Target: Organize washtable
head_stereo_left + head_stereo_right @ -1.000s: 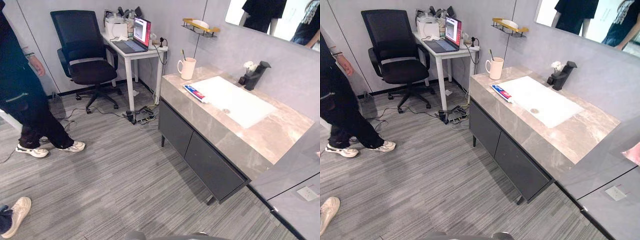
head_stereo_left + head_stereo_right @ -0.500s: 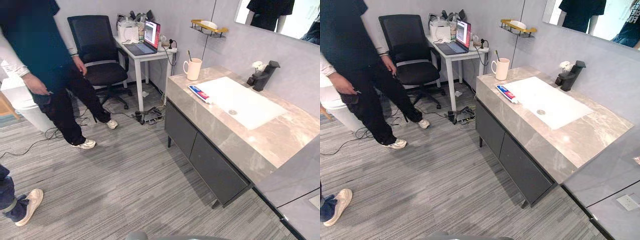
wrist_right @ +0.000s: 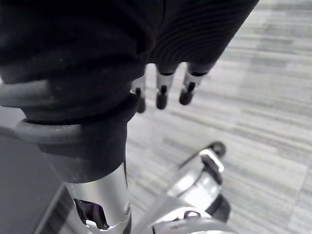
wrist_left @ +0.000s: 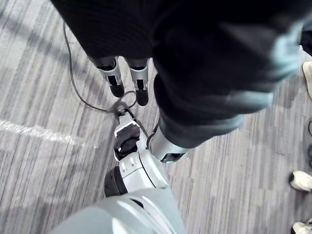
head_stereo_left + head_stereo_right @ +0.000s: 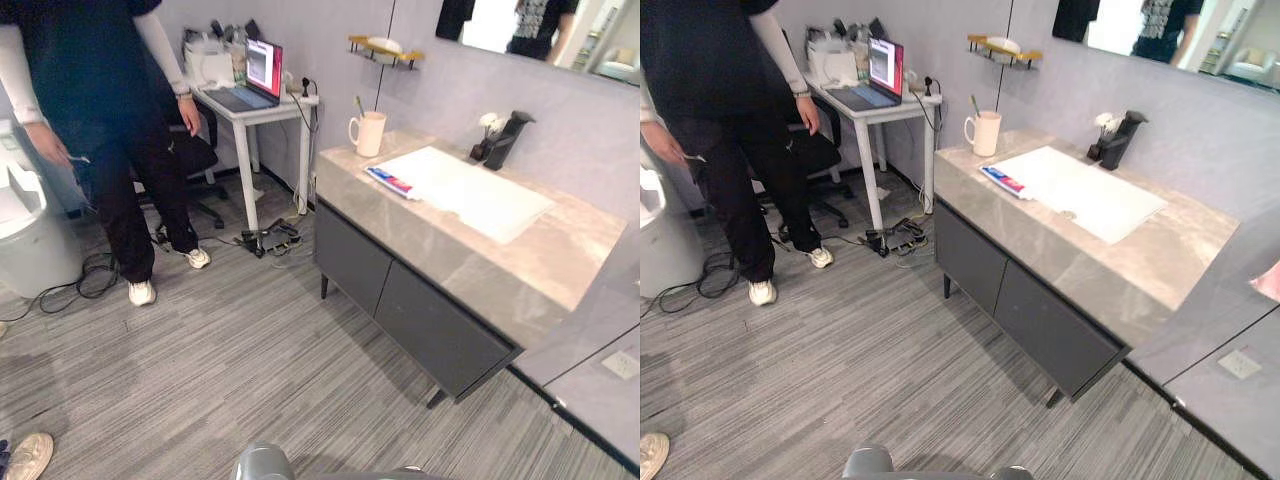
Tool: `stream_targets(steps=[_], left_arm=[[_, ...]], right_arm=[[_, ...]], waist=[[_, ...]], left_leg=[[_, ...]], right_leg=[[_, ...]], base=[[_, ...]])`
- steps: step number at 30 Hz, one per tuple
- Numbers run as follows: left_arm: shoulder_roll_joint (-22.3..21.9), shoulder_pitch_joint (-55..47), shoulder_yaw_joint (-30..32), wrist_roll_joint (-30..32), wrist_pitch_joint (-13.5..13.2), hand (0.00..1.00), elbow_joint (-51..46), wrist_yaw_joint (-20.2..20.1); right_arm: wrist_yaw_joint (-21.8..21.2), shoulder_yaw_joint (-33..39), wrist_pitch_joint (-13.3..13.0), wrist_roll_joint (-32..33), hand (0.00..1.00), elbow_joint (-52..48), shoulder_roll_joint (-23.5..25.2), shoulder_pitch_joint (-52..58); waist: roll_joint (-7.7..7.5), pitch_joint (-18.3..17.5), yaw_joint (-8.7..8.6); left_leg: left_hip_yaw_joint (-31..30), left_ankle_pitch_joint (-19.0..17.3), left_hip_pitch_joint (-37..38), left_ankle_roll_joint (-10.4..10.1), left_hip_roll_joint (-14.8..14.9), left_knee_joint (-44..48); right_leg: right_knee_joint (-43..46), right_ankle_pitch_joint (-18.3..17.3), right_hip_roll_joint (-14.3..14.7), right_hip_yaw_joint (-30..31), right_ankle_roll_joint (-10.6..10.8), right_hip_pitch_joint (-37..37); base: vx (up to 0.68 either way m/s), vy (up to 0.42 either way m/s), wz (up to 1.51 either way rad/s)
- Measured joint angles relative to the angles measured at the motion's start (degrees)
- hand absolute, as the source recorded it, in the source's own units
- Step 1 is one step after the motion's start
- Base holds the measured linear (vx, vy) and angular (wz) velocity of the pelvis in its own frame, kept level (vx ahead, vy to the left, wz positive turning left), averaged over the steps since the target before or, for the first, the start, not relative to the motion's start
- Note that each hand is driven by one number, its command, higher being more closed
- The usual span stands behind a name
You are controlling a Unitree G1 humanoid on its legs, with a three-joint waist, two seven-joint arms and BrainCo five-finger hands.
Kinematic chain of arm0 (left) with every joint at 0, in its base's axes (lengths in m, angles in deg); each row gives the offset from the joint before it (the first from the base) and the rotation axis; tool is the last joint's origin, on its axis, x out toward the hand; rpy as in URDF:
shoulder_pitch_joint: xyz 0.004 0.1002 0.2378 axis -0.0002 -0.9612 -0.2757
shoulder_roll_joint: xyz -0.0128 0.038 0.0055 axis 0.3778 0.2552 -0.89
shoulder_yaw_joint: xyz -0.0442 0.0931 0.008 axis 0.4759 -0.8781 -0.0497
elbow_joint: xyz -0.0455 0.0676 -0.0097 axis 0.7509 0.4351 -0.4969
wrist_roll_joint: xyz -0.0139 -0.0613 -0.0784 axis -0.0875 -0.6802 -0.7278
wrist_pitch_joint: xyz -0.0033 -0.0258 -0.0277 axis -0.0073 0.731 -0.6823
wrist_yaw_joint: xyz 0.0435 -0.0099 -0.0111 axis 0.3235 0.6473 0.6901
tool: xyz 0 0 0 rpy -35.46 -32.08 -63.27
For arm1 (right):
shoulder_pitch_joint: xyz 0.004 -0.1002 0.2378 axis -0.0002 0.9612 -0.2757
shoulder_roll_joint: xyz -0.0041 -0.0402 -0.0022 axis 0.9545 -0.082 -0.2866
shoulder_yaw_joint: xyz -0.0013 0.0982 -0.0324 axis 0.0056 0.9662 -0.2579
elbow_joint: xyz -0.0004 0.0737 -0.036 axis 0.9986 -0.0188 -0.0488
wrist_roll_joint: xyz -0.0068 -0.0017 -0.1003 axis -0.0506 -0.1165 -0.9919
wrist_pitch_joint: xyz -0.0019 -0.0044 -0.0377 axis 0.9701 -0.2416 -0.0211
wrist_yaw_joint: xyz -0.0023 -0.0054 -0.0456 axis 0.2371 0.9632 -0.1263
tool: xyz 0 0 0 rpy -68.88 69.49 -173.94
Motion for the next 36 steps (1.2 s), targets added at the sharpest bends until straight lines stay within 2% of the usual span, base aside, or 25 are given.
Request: stream_targets(steps=[1,2,3,4,5,6,7,8,9,11,13,14,15,16,17,18,20,22,23,24,25,32,36], left_arm=[[0.7,-0.5,1.1,0.3,-0.5,0.00,1.8,0.7],[1.1,-0.8,1.7,0.5,-0.8,0.00,2.8,0.9],[1.8,-1.0,2.1,1.4,-0.9,0.00,4.3,0.5],[2.0,-1.2,2.1,2.2,-0.7,0.00,6.0,0.4],[2.0,-1.2,2.3,2.8,-0.3,0.00,6.9,0.3],[2.3,-1.1,2.2,4.1,0.3,0.00,8.1,0.4],[2.3,-1.2,1.8,5.0,0.6,0.00,8.2,0.4],[2.5,-1.1,0.6,5.4,0.6,0.00,8.1,0.4],[3.3,-0.9,-2.1,5.9,0.6,0.00,7.9,0.2],[4.2,-0.6,-4.7,6.5,0.6,0.00,7.4,0.1],[4.2,0.1,-6.3,7.5,0.4,0.00,5.7,-0.9],[4.0,0.2,-6.3,8.0,0.4,0.00,5.3,-1.0],[3.9,0.3,-6.4,8.2,0.4,0.00,5.2,-1.0],[3.8,0.3,-6.3,8.2,0.4,0.00,5.1,-1.1],[3.6,0.6,-6.2,8.3,0.3,0.00,5.0,-1.6],[3.3,0.7,-6.0,8.3,0.1,0.00,5.1,-1.9],[3.0,1.6,-5.4,8.3,0.1,0.00,5.6,-2.1],[2.4,1.6,-3.5,8.2,0.1,0.00,5.8,-2.1],[2.4,1.6,-2.2,8.2,0.0,0.00,5.8,-2.2],[2.2,1.6,-2.1,8.3,0.0,0.00,5.8,-2.2],[3.3,2.8,-3.7,8.1,0.6,0.00,6.5,-3.3],[3.2,2.8,-4.0,8.0,0.6,0.00,6.6,-3.3],[3.3,2.8,-5.6,7.3,0.3,0.00,6.5,-3.2]], right_arm=[[-0.1,1.7,0.1,0.1,0.00,1.1,0.7,-1.1],[-0.2,2.5,0.1,0.1,0.00,1.4,1.0,-1.4],[-0.2,4.0,0.1,0.3,0.00,1.8,1.6,-1.5],[-0.2,6.4,0.1,0.7,0.00,2.5,2.3,-2.1],[-0.2,7.5,-0.1,1.1,0.00,3.2,2.5,-2.8],[-0.3,8.9,-0.1,2.4,0.00,3.5,2.6,-3.8],[-0.4,9.2,-0.2,2.9,0.00,3.7,2.5,-4.2],[-0.5,9.2,-0.4,3.8,0.00,3.7,2.6,-4.2],[-0.9,9.2,-0.9,5.4,0.00,3.6,2.6,-4.1],[-1.2,9.2,-1.0,5.9,0.00,3.5,2.6,-3.6],[-1.3,9.0,-1.0,5.8,0.00,2.6,2.4,-3.2],[-1.3,8.7,-1.1,5.7,0.00,2.1,2.4,-3.0],[-1.3,8.4,-1.1,5.7,0.00,2.0,2.4,-2.9],[-1.3,7.5,-1.2,5.6,0.00,1.9,2.1,-2.9],[-1.3,6.7,-1.2,5.0,0.00,1.9,1.9,-3.3],[-1.4,6.7,-1.1,4.7,0.00,1.9,1.9,-3.4],[-1.5,6.8,-1.1,4.4,0.00,2.2,1.0,-3.0],[-1.7,6.9,-1.2,3.9,0.00,2.6,1.0,-2.5],[-2.6,6.8,-1.1,3.0,0.00,3.2,1.4,-2.4],[-2.9,7.1,-1.0,2.7,0.00,3.4,1.2,-2.2],[-7.4,4.8,-1.0,2.4,0.00,7.7,-1.3,-4.0],[-7.1,4.8,-0.9,2.5,0.00,7.8,-1.3,-4.0],[-5.8,4.6,-0.9,1.9,0.00,7.9,-1.3,-4.0]], waist=[[-1.12,0.0,-0.09],[-1.43,0.0,-0.32],[-1.77,-0.1,-0.35],[-2.07,0.0,-0.13],[-1.80,0.0,-0.70],[-1.26,-0.1,-2.46],[-0.90,-0.1,-3.31],[-0.81,-0.1,-3.72],[-0.62,-0.2,-4.99],[-0.44,-0.2,-6.00],[0.28,0.1,-5.94],[0.53,0.0,-6.04],[0.53,0.0,-5.94],[0.55,0.0,-5.90],[0.68,-0.1,-5.81],[1.14,-0.4,-5.46],[1.68,-0.4,-4.63],[1.39,-0.5,-4.55],[-0.09,-0.2,-4.11],[0.43,-0.3,-3.65],[0.91,1.9,-2.75],[0.93,1.5,-2.60],[1.03,1.0,-1.54]], left_leg=[[3.0,-1.2,0.0,1.1,-0.7,1.1],[4.4,-1.5,0.2,1.3,-1.0,1.6],[6.5,-2.0,0.7,2.3,-1.7,2.2],[8.9,-2.6,1.4,3.5,-3.3,2.6],[9.5,-2.8,1.5,4.0,-3.8,2.6],[10.7,-2.9,1.6,5.0,-4.5,1.9],[11.8,-2.4,2.3,6.3,-5.1,0.4],[13.4,-1.5,3.5,7.6,-5.3,-1.8],[14.4,0.4,5.6,9.2,-6.4,-5.5],[15.0,2.1,7.5,10.0,-7.6,-9.0],[16.8,2.7,9.5,10.7,-8.4,-11.5],[18.3,2.7,10.8,10.8,-8.4,-12.7],[19.3,2.9,11.6,11.0,-8.3,-13.6],[21.1,3.3,13.2,10.9,-8.0,-15.5],[23.0,4.0,14.2,10.6,-8.0,-17.4],[23.4,4.2,14.6,10.5,-8.0,-17.9],[23.2,6.6,15.2,11.2,-8.5,-20.2],[23.0,10.2,15.8,11.2,-9.3,-20.1],[21.1,10.2,14.7,11.2,-10.2,-18.7],[19.5,10.3,15.4,11.1,-10.6,-23.0],[13.2,18.4,17.5,10.0,-13.4,-35.1],[11.2,18.7,17.5,10.2,-14.1,-36.0],[10.1,20.5,18.0,10.4,-15.1,-38.7]], right_leg=[[-0.1,0.5,-0.7,1.7,1.2,0.6],[0.4,1.1,-0.6,1.6,1.7,0.6],[-0.6,4.3,-0.3,1.2,-0.1,1.2],[-3.3,9.6,-2.2,-1.2,-2.1,1.2],[-4.6,12.3,-2.6,-0.9,-2.7,1.2],[-5.7,18.3,-3.1,-1.3,-4.6,0.4],[-5.5,22.9,-3.1,-2.4,-6.5,-0.7],[-3.8,25.1,-3.1,-3.5,-8.2,-2.0],[2.5,24.9,-2.3,-6.8,-8.9,-3.6],[7.0,24.2,-0.5,-10.6,-10.0,-3.5],[10.0,22.3,0.9,-15.0,-12.1,-3.7],[11.6,19.7,1.6,-16.6,-9.3,-4.2],[12.3,18.1,2.3,-17.7,-8.4,-4.4],[12.1,15.6,4.2,-21.5,-7.6,-4.4],[9.2,14.4,5.0,-27.0,-8.2,-4.0],[7.1,14.3,4.8,-29.3,-8.5,-3.7],[-4.4,15.2,4.9,-33.3,-9.7,1.0],[-11.3,17.6,4.3,-33.4,-9.0,4.8],[-14.1,18.5,2.9,-32.9,-8.3,6.6],[-15.0,18.6,2.9,-32.8,-8.3,7.1],[-22.7,21.2,2.8,-33.7,-5.8,8.7],[-23.5,21.3,2.4,-35.6,-5.8,9.8],[-24.8,21.8,1.5,-37.4,-5.7,10.6]], base=[[0.14,0.659,-1.10],[0.15,0.536,-0.84],[0.14,0.460,-0.93],[0.11,0.466,-0.89],[0.03,0.472,-0.72],[-0.04,0.488,-0.38],[-0.04,0.478,-0.37],[-0.05,0.512,-0.26],[-0.02,0.366,-0.03],[0.01,0.255,0.10],[0.05,0.213,-0.30],[0.05,0.154,-0.58],[0.06,0.098,-0.75],[0.07,0.037,-0.81],[0.08,0.016,-0.83],[0.14,0.008,-0.94],[0.16,0.000,-0.97],[0.12,-0.026,-0.51],[0.08,-0.051,-0.23],[0.04,-0.047,-0.14],[0.01,-0.019,-0.04],[0.00,-0.002,0.11],[0.00,-0.005,0.23]])
